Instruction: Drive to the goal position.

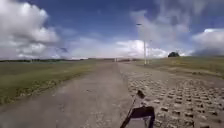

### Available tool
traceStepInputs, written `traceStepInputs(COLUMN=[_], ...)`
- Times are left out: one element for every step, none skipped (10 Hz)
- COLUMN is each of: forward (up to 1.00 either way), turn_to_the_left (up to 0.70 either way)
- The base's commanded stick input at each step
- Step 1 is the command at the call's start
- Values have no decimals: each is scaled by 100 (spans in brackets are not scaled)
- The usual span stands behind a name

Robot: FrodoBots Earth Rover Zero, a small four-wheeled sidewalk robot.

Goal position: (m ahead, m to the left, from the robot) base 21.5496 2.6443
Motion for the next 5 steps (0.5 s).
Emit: traceStepInputs(forward=[85,85,85,85,85], turn_to_the_left=[16,0,0,0,0])
